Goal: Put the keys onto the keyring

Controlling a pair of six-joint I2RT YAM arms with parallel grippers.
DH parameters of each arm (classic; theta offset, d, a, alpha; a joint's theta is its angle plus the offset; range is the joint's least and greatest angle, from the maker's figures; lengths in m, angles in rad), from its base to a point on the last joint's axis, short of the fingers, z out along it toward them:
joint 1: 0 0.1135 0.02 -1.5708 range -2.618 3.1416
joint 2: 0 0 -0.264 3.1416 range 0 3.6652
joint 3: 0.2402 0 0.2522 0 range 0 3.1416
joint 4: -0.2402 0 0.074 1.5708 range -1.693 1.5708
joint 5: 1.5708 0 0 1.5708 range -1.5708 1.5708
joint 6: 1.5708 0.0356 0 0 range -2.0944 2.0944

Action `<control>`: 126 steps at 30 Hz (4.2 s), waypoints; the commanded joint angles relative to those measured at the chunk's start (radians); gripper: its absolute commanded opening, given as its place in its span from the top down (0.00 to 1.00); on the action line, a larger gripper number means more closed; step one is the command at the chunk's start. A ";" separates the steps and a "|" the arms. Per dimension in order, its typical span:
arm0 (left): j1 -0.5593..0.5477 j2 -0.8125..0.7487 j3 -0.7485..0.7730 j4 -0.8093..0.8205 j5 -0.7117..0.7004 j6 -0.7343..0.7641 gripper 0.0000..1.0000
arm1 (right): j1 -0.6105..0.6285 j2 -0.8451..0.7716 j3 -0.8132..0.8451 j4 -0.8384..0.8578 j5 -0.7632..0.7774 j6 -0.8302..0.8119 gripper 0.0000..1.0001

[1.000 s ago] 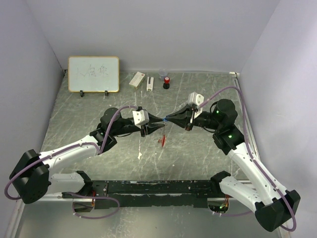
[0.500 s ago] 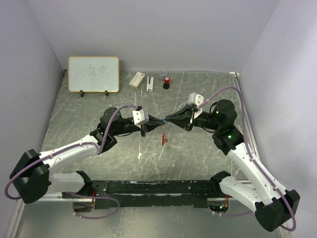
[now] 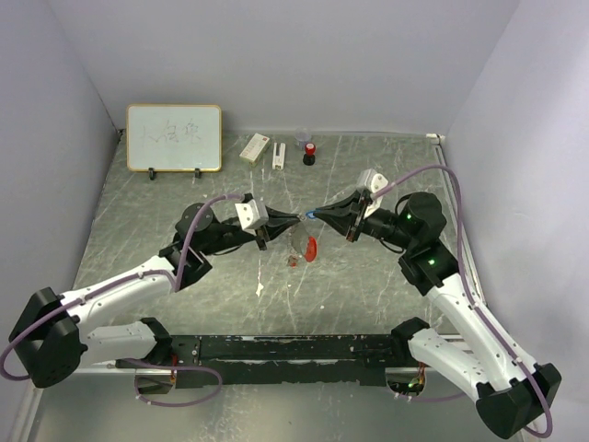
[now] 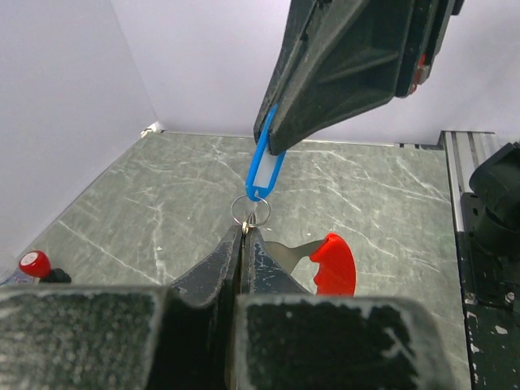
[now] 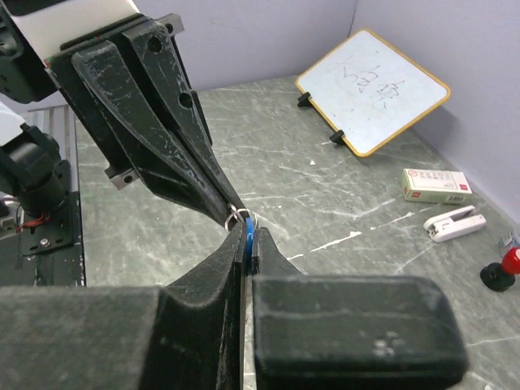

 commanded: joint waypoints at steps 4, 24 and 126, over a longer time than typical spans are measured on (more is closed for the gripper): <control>0.006 -0.047 -0.020 0.043 -0.087 -0.020 0.93 | -0.005 -0.045 -0.041 0.029 0.127 0.027 1.00; 0.005 -0.025 -0.030 0.062 -0.113 -0.019 0.93 | -0.005 -0.089 -0.058 0.017 0.201 0.020 1.00; 0.005 0.135 0.048 0.142 0.136 -0.059 0.72 | -0.005 -0.031 -0.066 0.104 -0.039 0.036 1.00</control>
